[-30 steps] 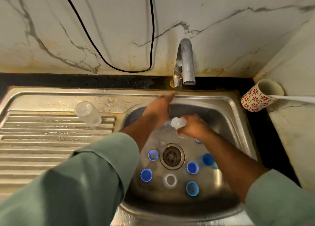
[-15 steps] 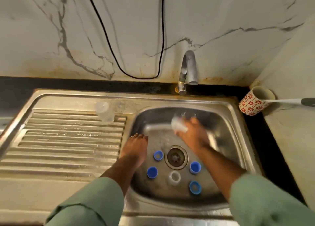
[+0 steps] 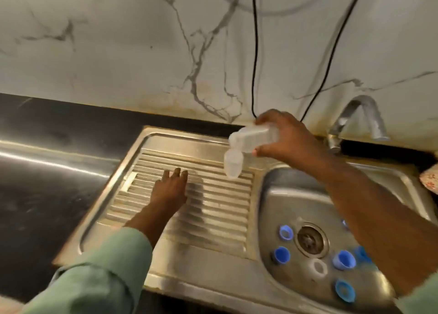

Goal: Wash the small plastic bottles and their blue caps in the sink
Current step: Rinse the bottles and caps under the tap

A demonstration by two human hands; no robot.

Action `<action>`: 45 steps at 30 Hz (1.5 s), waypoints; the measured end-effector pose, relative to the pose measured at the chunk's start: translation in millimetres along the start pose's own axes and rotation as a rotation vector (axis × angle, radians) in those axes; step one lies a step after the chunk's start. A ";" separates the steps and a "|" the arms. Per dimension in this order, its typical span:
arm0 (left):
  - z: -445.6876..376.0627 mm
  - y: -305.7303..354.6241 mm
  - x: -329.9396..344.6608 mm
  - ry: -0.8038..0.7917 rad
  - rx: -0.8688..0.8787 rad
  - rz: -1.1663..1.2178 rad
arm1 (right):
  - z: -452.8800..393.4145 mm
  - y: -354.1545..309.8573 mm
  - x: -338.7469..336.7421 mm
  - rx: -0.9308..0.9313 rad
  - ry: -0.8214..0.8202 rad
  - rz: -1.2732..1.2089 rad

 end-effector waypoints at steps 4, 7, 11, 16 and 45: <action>-44.3 -33.7 -2.4 -0.060 0.079 0.039 | -57.7 -66.4 70.6 -0.153 -0.160 0.468; -64.0 -51.3 8.6 -0.125 0.051 0.159 | -90.2 -81.8 129.2 -0.185 -0.258 0.757; -77.3 -62.9 24.1 -0.216 0.013 0.266 | -109.4 -70.8 196.4 -0.170 -0.409 1.024; -77.2 -58.1 27.0 -0.235 0.041 0.295 | -122.7 -50.4 221.7 -0.122 -0.426 1.149; 32.9 90.2 10.7 -0.066 0.413 0.313 | -40.4 -37.8 81.2 -0.208 0.155 0.626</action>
Point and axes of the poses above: each hand's wrist, its own z-axis away from the middle knuckle, its own x-axis out of the palm, y = z × x, the point moved 9 cm from there along -z, towards the middle knuckle, and after that the axes turned 4 degrees about z, right-handed, at the moved point
